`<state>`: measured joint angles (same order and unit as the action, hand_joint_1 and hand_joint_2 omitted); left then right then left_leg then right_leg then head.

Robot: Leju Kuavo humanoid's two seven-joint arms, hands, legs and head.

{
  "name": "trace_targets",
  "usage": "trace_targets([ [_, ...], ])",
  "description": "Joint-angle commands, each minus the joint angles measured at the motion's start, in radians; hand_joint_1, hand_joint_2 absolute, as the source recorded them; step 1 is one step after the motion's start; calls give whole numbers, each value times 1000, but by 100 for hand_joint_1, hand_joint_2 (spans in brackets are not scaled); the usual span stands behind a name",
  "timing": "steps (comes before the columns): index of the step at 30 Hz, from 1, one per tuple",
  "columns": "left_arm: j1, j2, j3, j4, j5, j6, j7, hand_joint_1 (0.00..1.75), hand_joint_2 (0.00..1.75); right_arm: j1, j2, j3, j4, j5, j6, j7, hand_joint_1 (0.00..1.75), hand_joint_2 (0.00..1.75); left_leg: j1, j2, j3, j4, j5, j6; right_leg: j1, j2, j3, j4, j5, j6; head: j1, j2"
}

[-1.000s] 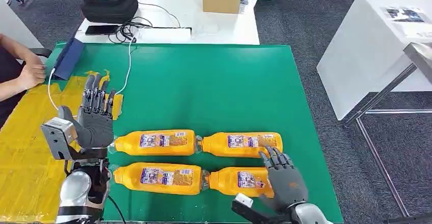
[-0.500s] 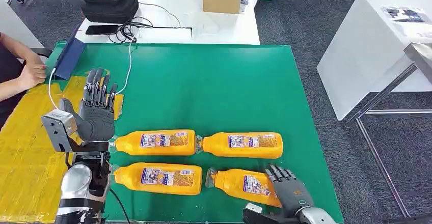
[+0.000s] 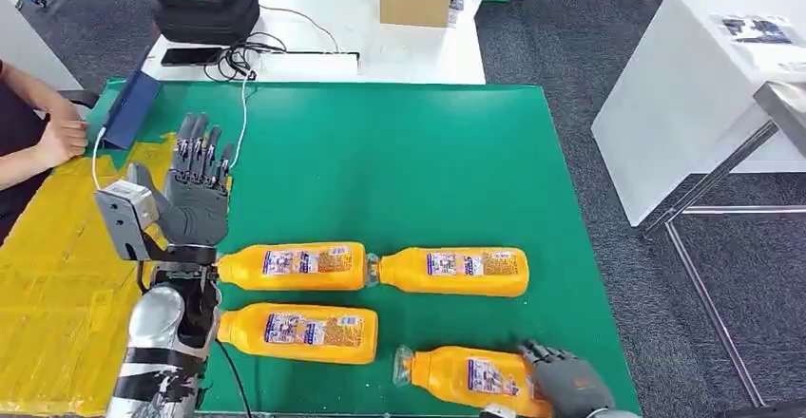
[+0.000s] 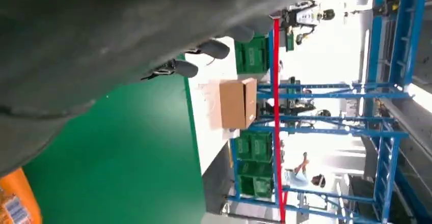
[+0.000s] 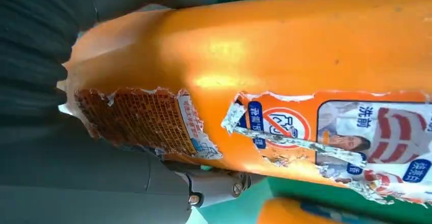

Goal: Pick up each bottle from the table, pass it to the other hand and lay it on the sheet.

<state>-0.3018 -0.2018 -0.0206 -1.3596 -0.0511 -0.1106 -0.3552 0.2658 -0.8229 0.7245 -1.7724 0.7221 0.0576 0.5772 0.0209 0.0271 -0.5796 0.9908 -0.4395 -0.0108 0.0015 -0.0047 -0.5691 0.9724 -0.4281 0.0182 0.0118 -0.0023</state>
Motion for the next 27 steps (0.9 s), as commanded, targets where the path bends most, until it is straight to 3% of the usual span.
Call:
trace_targets([
  [1,-50,23,-36,93,8,5,-3,0,0,2,-78,178,8,-55,-18,33,175,175,0,-7,5,-2,-1,2,0,-5,6,-2,-2,1,0,0],
  [8,-55,22,-41,94,35,2,-1,0,0,-53,-4,171,99,-168,-142,-20,175,175,1,-7,7,-3,0,3,1,-5,8,-5,-1,1,0,0],
  [9,-49,26,-37,89,46,1,-1,0,0,-54,27,135,121,-231,-191,-90,175,175,1,-4,4,-2,0,2,1,-3,6,-3,0,1,0,0],
  [10,-45,35,-35,93,69,-11,-10,0,0,-48,31,71,108,-405,-220,-265,175,175,1,-5,7,-4,-1,3,1,-2,8,-5,0,1,0,0],
  [11,-44,39,-34,95,82,-18,-15,0,0,-46,49,12,110,-502,-220,-359,175,175,1,-3,6,-3,0,2,1,-1,7,-4,0,1,0,0],
  [12,-44,42,-36,97,85,-18,-16,0,0,-46,58,-23,110,-502,-187,-367,175,175,1,1,4,-2,0,2,1,1,4,-3,1,0,0,0],
  [14,-9,43,-17,64,124,-14,-14,0,0,-46,242,-209,105,-565,-200,-623,175,175,2,4,5,-3,-1,1,2,3,5,-3,1,0,0,0],
  [16,46,47,-1,0,148,-21,-11,0,0,-65,505,-373,55,-549,-77,-745,175,175,3,8,8,-6,0,1,3,8,7,-6,3,-1,0,0],
  [20,76,35,-1,-63,159,-62,-5,0,0,-107,716,-432,-35,-503,-14,-796,175,175,4,10,7,-5,-1,0,3,12,4,-3,2,-2,-1,0],
  [27,66,15,-54,-60,153,-92,12,0,0,-168,776,-416,-16,-507,20,-802,175,175,5,4,3,-1,0,1,4,4,2,1,0,0,0,0],
])
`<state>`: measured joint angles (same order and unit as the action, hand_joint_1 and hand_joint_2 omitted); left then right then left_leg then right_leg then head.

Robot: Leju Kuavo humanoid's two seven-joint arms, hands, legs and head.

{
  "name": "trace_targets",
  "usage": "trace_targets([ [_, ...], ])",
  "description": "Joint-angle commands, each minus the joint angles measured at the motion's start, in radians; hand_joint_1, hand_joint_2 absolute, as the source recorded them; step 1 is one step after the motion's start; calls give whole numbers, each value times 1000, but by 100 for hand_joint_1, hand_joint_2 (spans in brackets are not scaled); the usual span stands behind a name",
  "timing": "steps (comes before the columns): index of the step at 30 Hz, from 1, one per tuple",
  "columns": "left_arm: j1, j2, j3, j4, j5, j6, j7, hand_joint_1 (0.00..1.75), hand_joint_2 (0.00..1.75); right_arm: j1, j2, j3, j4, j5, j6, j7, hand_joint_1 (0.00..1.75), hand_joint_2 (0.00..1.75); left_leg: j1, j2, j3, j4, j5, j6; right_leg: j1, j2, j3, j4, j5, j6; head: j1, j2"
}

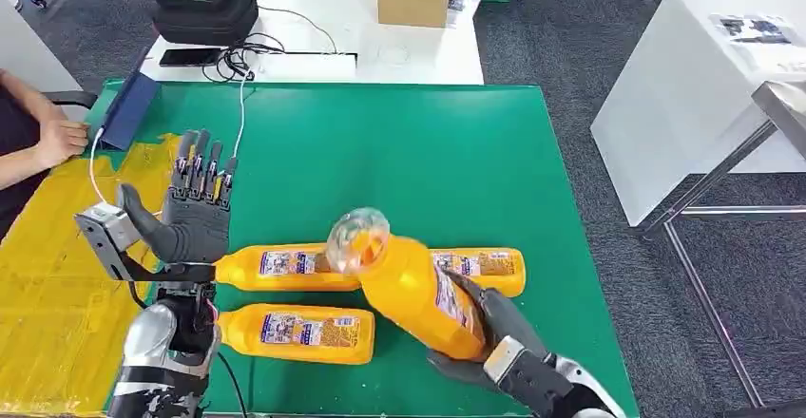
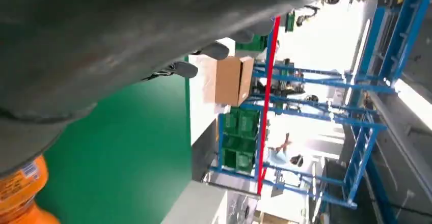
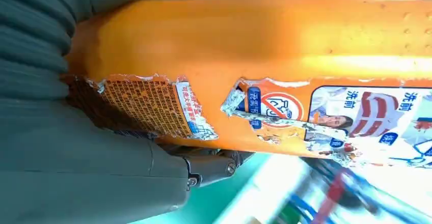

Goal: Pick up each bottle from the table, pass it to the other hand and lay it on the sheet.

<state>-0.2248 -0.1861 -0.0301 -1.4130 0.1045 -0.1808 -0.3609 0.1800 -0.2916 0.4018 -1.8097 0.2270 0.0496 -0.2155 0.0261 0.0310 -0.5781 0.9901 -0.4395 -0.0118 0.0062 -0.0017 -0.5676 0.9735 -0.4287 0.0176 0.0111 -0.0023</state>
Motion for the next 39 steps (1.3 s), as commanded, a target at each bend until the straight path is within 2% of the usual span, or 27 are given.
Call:
trace_targets([
  [1,-14,-3,-49,-4,-1,-26,20,0,0,-90,250,-91,31,-12,29,-8,175,175,-1,0,2,-1,-1,2,-1,2,2,-1,0,1,0,0],
  [2,-15,-5,-53,-3,2,-32,22,0,0,-98,256,-89,46,-12,31,-5,175,175,-1,0,1,-1,-1,2,-1,2,1,-1,0,1,0,0],
  [3,-15,-6,-57,-1,4,-36,25,0,175,-103,260,-86,54,-12,32,-3,175,175,-1,0,2,-1,-1,3,-1,2,2,-1,0,2,1,0],
  [10,-14,-7,-59,-1,4,-38,26,0,175,-101,262,-83,59,-12,33,-2,175,175,-5,-2,2,-1,-1,2,-4,1,2,-1,0,1,1,0],
  [13,-8,-21,-81,-22,-13,-39,14,0,175,-130,275,-73,111,-2,29,37,175,175,-4,-2,1,-1,-1,2,-4,1,2,-1,0,1,1,0],
  [16,3,-42,-135,-70,-61,-25,-13,0,175,-200,281,-75,241,22,6,96,175,175,-4,-2,3,-1,-1,3,-3,1,3,-2,0,1,1,0],
  [20,5,-49,-200,-74,-67,-32,-16,0,175,-312,289,-133,419,-9,-8,125,175,175,-4,-1,3,-2,0,3,-3,2,4,-3,1,2,1,0],
  [22,-3,-50,-221,-52,-59,-46,-7,0,175,-353,293,-134,473,-11,17,142,175,175,-4,0,3,-1,0,3,-4,3,3,-3,2,2,1,0],
  [28,-18,-54,-220,-20,-59,-47,-7,0,175,-393,343,4,509,77,36,191,175,175,-5,1,1,-1,0,2,-4,3,1,-1,1,1,1,0],
  [31,-21,-53,-225,-15,-66,-59,-4,0,175,-404,353,84,508,112,38,200,175,175,-4,0,4,-1,-1,2,-4,3,3,-1,0,1,1,0],
  [35,-24,-55,-228,-5,-71,-61,-1,0,175,-412,356,119,502,127,36,210,175,175,-4,-1,2,-1,-1,3,-4,1,2,-1,0,1,1,0],
  [39,-32,-53,-221,25,-100,-47,14,0,175,-430,365,243,455,179,48,218,175,175,-4,0,2,-1,-1,3,-4,3,1,0,0,2,1,0],
])
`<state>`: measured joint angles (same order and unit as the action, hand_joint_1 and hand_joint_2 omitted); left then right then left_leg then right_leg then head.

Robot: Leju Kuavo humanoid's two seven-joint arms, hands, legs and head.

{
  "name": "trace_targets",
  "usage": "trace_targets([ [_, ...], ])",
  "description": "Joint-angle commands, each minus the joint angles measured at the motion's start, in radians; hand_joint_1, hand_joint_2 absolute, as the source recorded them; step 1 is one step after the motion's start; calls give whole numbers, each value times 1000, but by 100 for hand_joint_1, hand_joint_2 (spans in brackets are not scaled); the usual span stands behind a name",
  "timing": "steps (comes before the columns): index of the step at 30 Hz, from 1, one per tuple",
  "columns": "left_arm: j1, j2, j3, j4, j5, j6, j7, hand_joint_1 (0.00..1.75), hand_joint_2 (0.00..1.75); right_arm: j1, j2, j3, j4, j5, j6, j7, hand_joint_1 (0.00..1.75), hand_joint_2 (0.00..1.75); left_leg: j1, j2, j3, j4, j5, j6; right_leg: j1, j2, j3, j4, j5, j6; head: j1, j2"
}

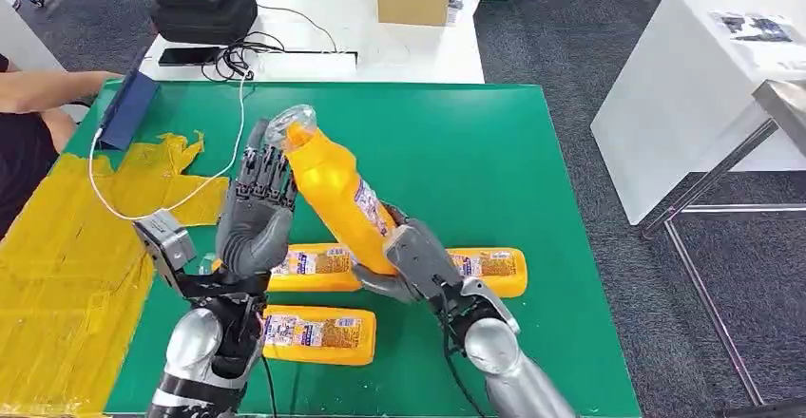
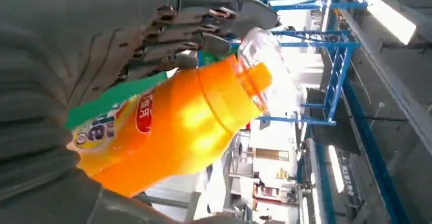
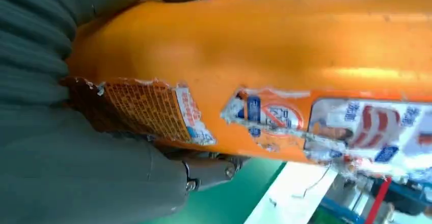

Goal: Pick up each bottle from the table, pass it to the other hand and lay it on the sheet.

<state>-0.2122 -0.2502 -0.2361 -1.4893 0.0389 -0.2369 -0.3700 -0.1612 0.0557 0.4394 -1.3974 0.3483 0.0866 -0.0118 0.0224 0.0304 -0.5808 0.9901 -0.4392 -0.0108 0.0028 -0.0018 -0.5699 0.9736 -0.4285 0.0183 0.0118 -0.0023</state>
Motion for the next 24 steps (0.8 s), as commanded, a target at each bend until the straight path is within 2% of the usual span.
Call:
trace_targets([
  [1,-46,10,-4,113,-41,18,25,0,175,-92,15,261,19,82,12,21,175,175,-1,1,3,0,-1,2,-1,3,2,0,0,1,0,0],
  [6,-50,18,8,151,-105,50,29,0,175,-74,-10,445,-33,128,-7,49,175,175,-1,0,3,-1,-1,1,-1,2,3,-1,0,1,0,0],
  [7,-60,22,-1,167,-129,50,47,0,175,-98,-30,465,-26,121,-6,49,175,175,-1,-1,4,-2,-1,2,-1,1,3,-1,-1,1,0,0],
  [13,-80,46,-57,213,-245,72,49,0,175,-100,-55,462,-35,111,-1,35,175,175,-2,-3,2,-1,0,2,-1,-2,3,-1,-1,1,0,0],
  [14,-76,47,-55,210,-242,67,44,49,175,-98,-57,461,-37,110,0,35,175,175,-1,-4,5,-2,-1,2,-1,-1,5,-1,-1,1,0,0],
  [15,-69,46,-49,199,-230,50,26,175,175,-97,-59,457,-37,108,0,35,175,175,-1,-3,3,-1,0,2,-1,-1,3,-1,-1,1,0,0],
  [24,-57,60,-54,175,-235,23,-1,175,175,-92,-63,448,-33,102,1,34,175,175,-1,-3,4,-1,-1,2,-1,-1,4,-1,-1,1,0,0],
])
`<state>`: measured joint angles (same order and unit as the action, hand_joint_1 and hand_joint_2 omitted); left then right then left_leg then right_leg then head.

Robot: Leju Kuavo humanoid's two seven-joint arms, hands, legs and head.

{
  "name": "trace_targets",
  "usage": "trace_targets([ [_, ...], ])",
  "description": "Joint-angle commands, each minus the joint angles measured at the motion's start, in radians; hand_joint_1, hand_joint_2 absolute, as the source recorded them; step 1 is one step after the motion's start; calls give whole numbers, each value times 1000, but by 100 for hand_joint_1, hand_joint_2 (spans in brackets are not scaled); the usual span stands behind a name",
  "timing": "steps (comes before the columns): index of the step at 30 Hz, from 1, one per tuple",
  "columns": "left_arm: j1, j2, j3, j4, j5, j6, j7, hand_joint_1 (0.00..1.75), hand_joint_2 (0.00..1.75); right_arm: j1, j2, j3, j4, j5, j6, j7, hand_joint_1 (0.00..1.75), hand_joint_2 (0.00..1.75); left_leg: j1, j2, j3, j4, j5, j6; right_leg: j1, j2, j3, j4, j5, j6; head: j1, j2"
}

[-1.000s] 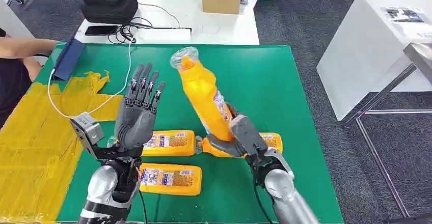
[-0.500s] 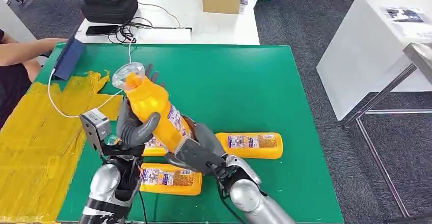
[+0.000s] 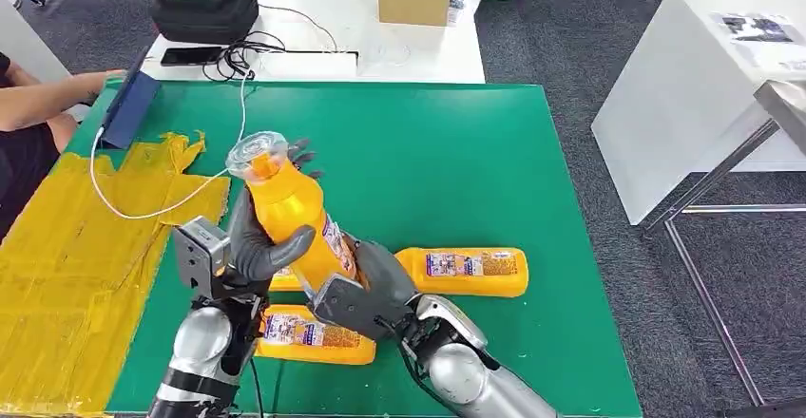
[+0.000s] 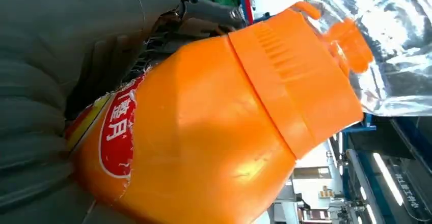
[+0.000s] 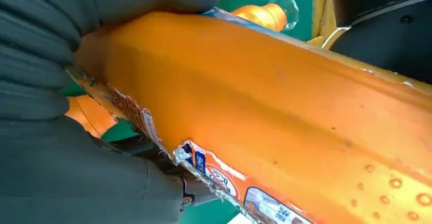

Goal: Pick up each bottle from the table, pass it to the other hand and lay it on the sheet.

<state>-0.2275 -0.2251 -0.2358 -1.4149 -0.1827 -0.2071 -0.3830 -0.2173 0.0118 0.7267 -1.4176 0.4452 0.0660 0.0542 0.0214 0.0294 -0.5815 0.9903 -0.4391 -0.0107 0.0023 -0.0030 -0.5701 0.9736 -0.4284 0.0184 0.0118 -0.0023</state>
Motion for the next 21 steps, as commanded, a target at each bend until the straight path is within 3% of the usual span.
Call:
trace_targets([
  [1,-42,35,-54,101,-13,-7,12,175,175,-36,-19,160,-12,5,22,-32,175,175,0,-1,4,-1,-1,2,0,1,3,-1,-1,1,0,0],
  [20,-39,44,-58,94,-29,-33,-8,175,175,-28,-21,146,-14,3,20,-32,175,175,0,-2,6,-2,-1,2,0,1,5,-1,-1,1,0,0],
  [21,-44,58,-27,51,-171,105,7,175,175,25,-24,119,-63,113,-86,-17,21,175,0,-3,6,-2,-1,2,0,0,5,-1,-1,1,0,0],
])
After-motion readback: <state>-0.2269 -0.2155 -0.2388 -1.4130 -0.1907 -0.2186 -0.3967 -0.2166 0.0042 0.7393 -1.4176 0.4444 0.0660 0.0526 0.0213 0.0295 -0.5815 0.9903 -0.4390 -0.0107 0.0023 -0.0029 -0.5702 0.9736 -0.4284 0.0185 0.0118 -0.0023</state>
